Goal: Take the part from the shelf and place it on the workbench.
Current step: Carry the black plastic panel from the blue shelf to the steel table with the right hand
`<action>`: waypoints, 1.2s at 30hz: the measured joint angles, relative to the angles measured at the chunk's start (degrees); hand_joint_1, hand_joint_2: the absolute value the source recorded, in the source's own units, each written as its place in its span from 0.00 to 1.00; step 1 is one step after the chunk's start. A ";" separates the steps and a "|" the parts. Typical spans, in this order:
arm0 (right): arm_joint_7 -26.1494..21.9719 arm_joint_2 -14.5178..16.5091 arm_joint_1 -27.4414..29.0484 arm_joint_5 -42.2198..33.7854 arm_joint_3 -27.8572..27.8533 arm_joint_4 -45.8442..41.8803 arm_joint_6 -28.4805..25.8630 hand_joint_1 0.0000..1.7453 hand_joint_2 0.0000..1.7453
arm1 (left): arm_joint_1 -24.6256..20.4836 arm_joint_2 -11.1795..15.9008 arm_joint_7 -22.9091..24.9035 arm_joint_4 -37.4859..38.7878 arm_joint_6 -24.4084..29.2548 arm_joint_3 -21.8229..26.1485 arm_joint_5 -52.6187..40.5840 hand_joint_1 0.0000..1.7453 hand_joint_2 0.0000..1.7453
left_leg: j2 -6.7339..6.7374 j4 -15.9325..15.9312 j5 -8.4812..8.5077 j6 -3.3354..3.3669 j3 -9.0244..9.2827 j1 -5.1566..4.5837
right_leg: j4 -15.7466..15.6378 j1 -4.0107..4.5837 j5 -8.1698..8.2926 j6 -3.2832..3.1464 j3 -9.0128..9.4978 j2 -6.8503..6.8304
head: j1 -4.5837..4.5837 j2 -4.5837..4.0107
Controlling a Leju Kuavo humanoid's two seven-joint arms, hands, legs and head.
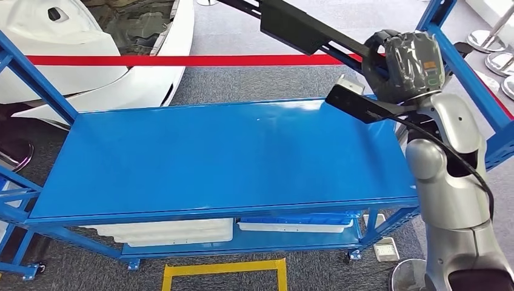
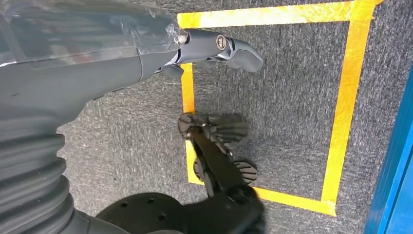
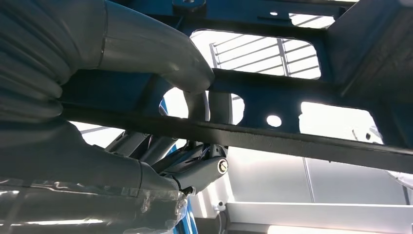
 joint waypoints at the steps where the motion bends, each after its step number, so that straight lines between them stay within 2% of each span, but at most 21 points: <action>1: 0.01 -0.01 -0.03 -0.03 0.00 0.00 0.07 1.00 1.00 | -0.01 0.02 0.00 0.00 0.01 0.00 -0.01 0.00 1.00 | -0.08 -3.59 1.28 0.36 1.72 -0.18 | -0.01 0.07 0.08 0.15 -0.03 0.02 | -0.03 0.00; 3: 0.04 -0.03 0.00 -0.10 0.00 0.00 0.24 1.00 1.00 | -0.01 0.04 0.01 0.00 0.00 0.00 -0.03 0.00 1.00 | -0.21 -7.05 2.14 0.84 3.04 -0.57 | -0.19 0.00 0.45 0.75 -0.22 0.02 | -0.02 0.00; 6: 0.09 -0.12 0.12 -0.17 0.00 0.00 0.37 1.00 1.00 | -0.01 0.04 0.01 0.00 0.05 0.00 -0.02 0.00 1.00 | -0.08 -8.03 3.03 1.43 3.03 -0.54 | -0.24 -0.11 0.38 1.71 -0.38 0.00 | 0.05 0.00; 8: 0.09 -0.21 0.08 -0.20 0.01 0.00 0.41 1.00 1.00 | -0.06 0.04 0.01 0.00 0.07 0.00 0.01 0.00 1.00 | 0.18 -8.86 3.86 2.01 2.89 -0.24 | 3.02 -0.05 -2.47 2.05 -1.54 -0.04 | 0.57 0.00; 10: 0.10 -0.25 0.13 -0.20 0.02 0.01 0.48 1.00 1.00 | -0.04 0.03 0.01 0.00 0.08 0.00 0.03 0.00 1.00 | 0.32 -8.79 4.30 2.36 2.25 -0.32 | 10.10 -0.07 -6.76 2.30 -4.07 -0.05 | 1.31 0.00; 11: 0.12 -0.26 0.19 -0.20 0.02 0.02 0.52 1.00 1.00 | -0.01 0.03 0.01 0.01 0.08 0.00 0.03 0.00 1.00 | 0.35 -8.60 4.42 2.40 1.86 -0.35 | 13.23 -0.07 -8.12 2.44 -5.11 -0.05 | 1.58 0.00; 12: 0.14 -0.26 0.25 -0.20 0.02 0.02 0.56 1.00 1.00 | 0.00 0.02 0.01 0.01 0.08 0.00 0.03 0.00 1.00 | 0.36 -8.31 4.53 2.40 1.43 -0.36 | 14.56 -0.09 -8.36 2.54 -5.26 -0.06 | 1.82 0.00; 13: 0.16 -0.26 0.27 -0.20 0.02 0.02 0.58 1.00 1.00 | 0.00 0.02 0.01 0.01 0.08 0.00 0.03 0.00 1.00 | 0.37 -7.98 4.60 2.37 1.02 -0.34 | 13.60 -0.12 -7.55 2.60 -4.30 -0.07 | 2.08 0.00; 16: 0.17 -0.26 0.12 -0.20 0.02 0.02 0.60 1.00 1.00 | -0.02 0.02 0.01 0.00 0.08 0.00 0.02 0.00 1.00 | 0.32 -6.64 4.64 2.06 -0.08 -0.35 | 3.13 -0.05 -3.59 2.33 1.72 -0.17 | 2.91 0.00; 17: 0.17 -0.25 0.09 -0.20 0.02 0.02 0.60 1.00 1.00 | -0.02 0.01 0.01 0.00 0.08 0.00 0.02 0.00 1.00 | 0.28 -6.26 4.74 1.79 -0.43 -0.43 | 0.91 0.05 -3.03 2.06 2.71 -0.16 | 3.00 0.00; 20: 0.19 -0.24 0.09 -0.19 0.02 0.03 0.61 1.00 1.00 | 0.11 0.02 0.01 0.00 0.08 0.00 0.01 0.00 1.00 | 0.16 -6.18 5.51 0.63 -1.03 -0.54 | -0.09 0.38 -2.28 0.90 2.50 -0.06 | 2.81 0.00; 22: 0.19 -0.23 -0.06 -0.20 0.02 0.04 0.62 1.00 1.00 | 0.18 0.03 0.01 0.00 0.09 0.00 0.00 0.00 1.00 | 0.06 -6.19 5.37 -0.04 -1.44 -0.56 | -0.56 0.11 -1.35 0.12 1.97 -0.14 | 2.78 0.00; 24: 0.17 -0.21 -0.19 -0.20 0.03 0.05 0.62 1.00 1.00 | 0.20 0.03 0.01 0.00 0.11 0.00 0.00 0.00 1.00 | 0.01 -2.83 2.14 -0.69 -2.94 -0.37 | -0.99 -0.23 -0.30 -0.34 1.14 -0.30 | 2.14 0.00; 26: 0.17 -0.20 -0.23 -0.20 0.05 0.15 0.62 1.00 1.00 | 0.23 0.01 0.01 0.00 0.15 0.00 0.00 0.00 1.00 | 0.04 3.88 -2.50 -1.22 -4.95 0.02 | -1.03 -0.20 0.53 -0.44 0.21 -0.44 | 1.24 0.00; 27: 0.17 -0.20 -0.23 -0.20 0.07 0.21 0.62 1.00 1.00 | 0.24 -0.01 0.01 0.01 0.16 0.00 -0.01 0.00 1.00 | 0.05 6.46 -3.86 -1.34 -5.51 0.13 | -1.01 -0.16 0.83 -0.44 -0.19 -0.47 | 0.97 0.00; 28: 0.17 -0.20 -0.23 -0.20 0.09 0.28 0.62 1.00 1.00 | 0.25 -0.02 0.01 0.01 0.16 0.00 -0.01 0.00 1.00 | 0.05 6.98 -4.05 -1.34 -4.87 0.15 | -0.98 -0.12 1.22 -0.39 -0.69 -0.48 | 0.71 0.00; 29: 0.17 -0.20 -0.22 -0.20 0.11 0.32 0.62 1.00 1.00 | 0.24 -0.04 0.01 0.01 0.16 0.00 -0.02 0.00 1.00 | 0.05 5.31 -3.35 -1.21 -3.10 0.12 | -0.97 -0.09 1.61 -0.33 -1.16 -0.46 | 0.49 0.00; 31: 0.17 -0.20 -0.26 -0.20 0.17 0.35 0.61 1.00 1.00 | 0.14 -0.02 0.01 0.00 0.20 0.00 -0.02 0.00 1.00 | -0.01 -2.48 -1.16 -0.63 2.66 -0.05 | -0.93 -0.02 2.38 -0.02 -1.90 -0.43 | 0.10 0.00; 32: 0.17 -0.21 -0.30 -0.19 0.19 0.36 0.60 1.00 1.00 | 0.03 0.01 0.01 0.00 0.25 0.00 -0.01 0.00 1.00 | -0.03 -5.84 -0.36 -0.32 4.82 -0.22 | -0.95 0.00 2.69 0.27 -2.03 -0.43 | 0.07 0.00; 33: 0.17 -0.20 -0.37 -0.19 0.20 0.37 0.58 1.00 1.00 | -0.06 0.04 0.01 0.00 0.32 0.00 -0.01 0.00 1.00 | -0.04 -7.94 0.08 -0.02 6.02 -0.42 | -0.99 -0.03 3.01 0.65 -2.08 -0.45 | 0.07 0.00; 36: 0.18 -0.17 -0.49 -0.20 0.26 0.40 0.57 1.00 1.00 | -0.07 0.08 0.01 0.00 0.54 0.00 -0.04 0.00 1.00 | 0.09 -8.94 1.16 0.98 5.96 -0.74 | -1.26 -0.30 3.79 1.97 -2.12 -0.50 | 0.17 0.00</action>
